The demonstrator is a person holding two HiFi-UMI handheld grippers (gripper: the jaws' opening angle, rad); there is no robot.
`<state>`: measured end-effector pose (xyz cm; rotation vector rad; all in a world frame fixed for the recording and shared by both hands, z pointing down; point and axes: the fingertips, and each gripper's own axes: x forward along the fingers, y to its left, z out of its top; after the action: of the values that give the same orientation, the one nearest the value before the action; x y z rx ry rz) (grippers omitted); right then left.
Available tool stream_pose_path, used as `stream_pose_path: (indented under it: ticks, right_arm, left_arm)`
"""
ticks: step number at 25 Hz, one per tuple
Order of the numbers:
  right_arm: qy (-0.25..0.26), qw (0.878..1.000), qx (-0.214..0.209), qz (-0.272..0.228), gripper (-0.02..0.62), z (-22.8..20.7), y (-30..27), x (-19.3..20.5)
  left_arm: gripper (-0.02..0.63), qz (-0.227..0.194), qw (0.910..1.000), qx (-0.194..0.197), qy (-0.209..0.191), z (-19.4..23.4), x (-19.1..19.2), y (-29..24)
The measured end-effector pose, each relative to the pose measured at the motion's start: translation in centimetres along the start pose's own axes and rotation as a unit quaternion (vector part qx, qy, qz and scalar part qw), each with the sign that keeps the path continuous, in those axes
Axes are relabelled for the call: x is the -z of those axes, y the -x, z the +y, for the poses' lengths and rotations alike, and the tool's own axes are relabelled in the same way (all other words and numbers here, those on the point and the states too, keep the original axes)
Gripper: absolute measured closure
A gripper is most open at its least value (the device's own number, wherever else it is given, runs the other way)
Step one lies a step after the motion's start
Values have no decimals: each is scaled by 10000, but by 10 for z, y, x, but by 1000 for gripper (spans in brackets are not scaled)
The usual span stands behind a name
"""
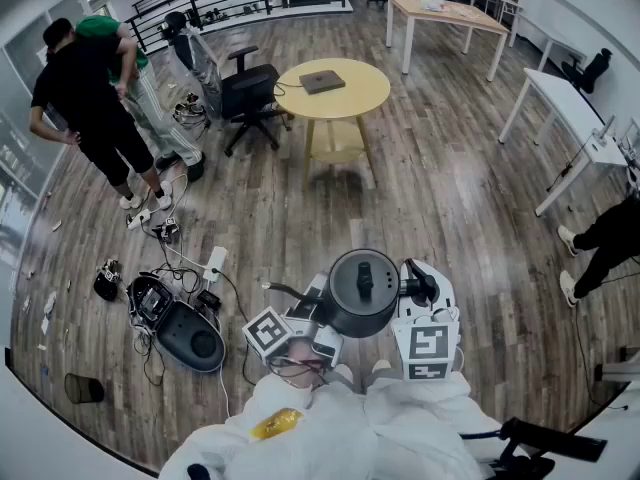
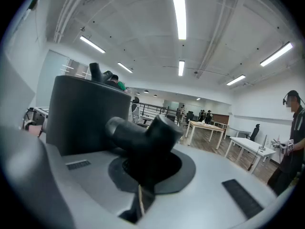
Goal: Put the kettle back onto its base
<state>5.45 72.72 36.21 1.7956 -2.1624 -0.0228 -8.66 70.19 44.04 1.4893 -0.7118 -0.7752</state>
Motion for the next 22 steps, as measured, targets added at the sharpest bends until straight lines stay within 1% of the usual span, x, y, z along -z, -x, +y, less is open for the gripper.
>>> stream_pose_path:
  ticks: [4, 11, 15, 22]
  right_arm:
    - [22, 10000, -5, -1, 583, 5, -11, -9]
    - [38, 10000, -15, 22, 583, 11, -34, -8]
    - [54, 10000, -40, -2, 583, 4, -58, -14]
    - [104, 9996, -236, -72, 583, -8, -117, -26]
  left_arm:
    - [611, -32, 10000, 53, -15, -6, -13, -4]
    - [611, -80, 10000, 3, 58, 5, -31, -13]
    - [611, -151, 9999, 2, 49, 5, -44, -33]
    - [611, -356, 9993, 33, 69, 9, -78, -77]
